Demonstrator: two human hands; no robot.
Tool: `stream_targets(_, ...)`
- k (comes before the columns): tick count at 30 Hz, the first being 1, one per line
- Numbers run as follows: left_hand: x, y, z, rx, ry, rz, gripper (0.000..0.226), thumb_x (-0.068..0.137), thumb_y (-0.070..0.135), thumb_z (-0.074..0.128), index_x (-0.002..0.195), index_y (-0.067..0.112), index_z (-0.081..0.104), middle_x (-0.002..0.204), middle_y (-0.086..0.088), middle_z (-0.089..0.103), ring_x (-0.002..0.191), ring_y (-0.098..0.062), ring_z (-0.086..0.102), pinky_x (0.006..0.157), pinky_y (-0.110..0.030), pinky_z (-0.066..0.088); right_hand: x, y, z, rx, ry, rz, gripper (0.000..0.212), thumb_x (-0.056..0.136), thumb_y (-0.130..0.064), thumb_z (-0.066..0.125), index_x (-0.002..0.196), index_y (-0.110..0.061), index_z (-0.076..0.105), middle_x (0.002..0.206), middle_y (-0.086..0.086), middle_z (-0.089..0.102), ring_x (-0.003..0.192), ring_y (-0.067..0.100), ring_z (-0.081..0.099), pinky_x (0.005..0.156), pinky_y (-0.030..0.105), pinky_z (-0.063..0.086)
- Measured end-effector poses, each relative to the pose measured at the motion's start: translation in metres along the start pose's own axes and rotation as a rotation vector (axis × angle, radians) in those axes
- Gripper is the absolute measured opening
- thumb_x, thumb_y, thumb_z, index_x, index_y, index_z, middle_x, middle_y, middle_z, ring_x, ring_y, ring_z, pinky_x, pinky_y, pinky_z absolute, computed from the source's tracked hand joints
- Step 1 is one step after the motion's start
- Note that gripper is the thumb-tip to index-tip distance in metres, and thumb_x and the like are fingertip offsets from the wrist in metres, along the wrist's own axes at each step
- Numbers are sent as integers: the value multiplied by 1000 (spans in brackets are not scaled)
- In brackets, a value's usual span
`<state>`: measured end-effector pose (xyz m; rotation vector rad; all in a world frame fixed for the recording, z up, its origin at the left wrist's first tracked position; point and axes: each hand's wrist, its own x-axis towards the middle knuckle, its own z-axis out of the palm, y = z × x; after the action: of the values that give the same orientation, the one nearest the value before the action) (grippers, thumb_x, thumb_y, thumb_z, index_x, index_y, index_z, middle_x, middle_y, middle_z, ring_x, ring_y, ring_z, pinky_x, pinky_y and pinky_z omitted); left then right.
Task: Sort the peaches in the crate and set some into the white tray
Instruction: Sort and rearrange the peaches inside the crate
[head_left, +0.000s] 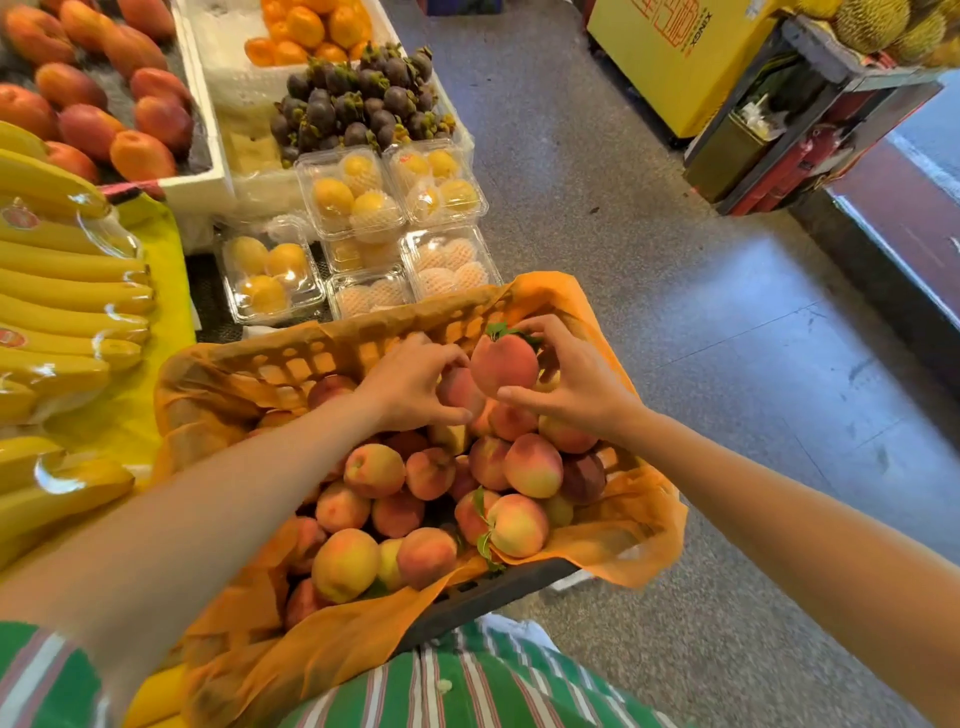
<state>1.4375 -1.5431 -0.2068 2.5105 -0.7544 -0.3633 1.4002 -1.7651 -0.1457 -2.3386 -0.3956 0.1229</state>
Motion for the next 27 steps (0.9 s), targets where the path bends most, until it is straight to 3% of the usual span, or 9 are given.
stream_targets(3,-21,-6,-28,80,-264,85,61,64,59,77,115,34,57,99,4,54,94,-17,43,77,-33,38,-12,-11,7,27,-169,-42,65,70,-46,80,121,-17,52,106,-7,61,87,7,60,74,27,50)
stream_targets(7,-61,4,-50,166,-645,102,64,70,51,78,126,31,54,109,8,52,96,-11,45,81,-28,40,-27,-32,21,-82,-492,-103,63,73,-42,80,124,-18,52,113,-10,59,90,-1,52,74,8,40)
stream_targets(8,-70,7,-50,167,-715,89,65,71,47,79,128,29,54,111,9,54,94,-10,47,79,-26,40,-30,-35,26,-121,-554,-140,65,73,-43,80,125,-18,51,114,-12,57,94,-3,49,77,9,39)
stream_targets(11,-93,12,-42,273,-846,75,66,70,45,79,129,27,54,106,7,56,90,-15,52,77,-32,48,-36,-43,49,-271,-706,-182,72,74,-47,77,132,-18,46,118,-2,59,102,13,53,85,32,44)
stream_targets(14,-110,8,-34,471,-887,66,63,71,40,78,128,25,54,111,0,60,97,-22,57,82,-40,52,-40,-48,74,-295,-743,-225,71,74,-45,78,132,-20,45,115,-2,57,95,12,50,81,33,44)
stream_targets(18,-125,1,-33,652,-824,47,52,75,39,73,121,22,56,108,-4,62,96,-25,58,75,-37,51,-42,-56,100,-300,-675,-215,67,76,-43,76,131,-17,47,125,5,57,109,20,53,88,36,45)
stream_targets(20,-129,-3,-31,708,-759,53,41,79,38,69,114,20,58,107,-5,62,95,-26,58,75,-38,50,-42,-59,111,-334,-635,-217,67,76,-44,75,130,-17,47,122,5,59,107,22,55,87,39,46)
stream_targets(23,-134,-9,-21,766,-693,50,31,85,32,61,112,17,58,111,-6,62,100,-28,59,76,-38,47,-42,-59,123,-391,-609,-221,63,79,-40,73,131,-16,48,116,8,59,104,24,53,82,31,41)
stream_targets(27,-139,-12,-16,766,-644,29,28,88,28,57,112,15,59,113,-6,63,103,-28,59,78,-39,47,-42,-57,127,-391,-573,-166,54,86,-34,67,135,-19,48,124,9,50,107,28,54,81,34,43)
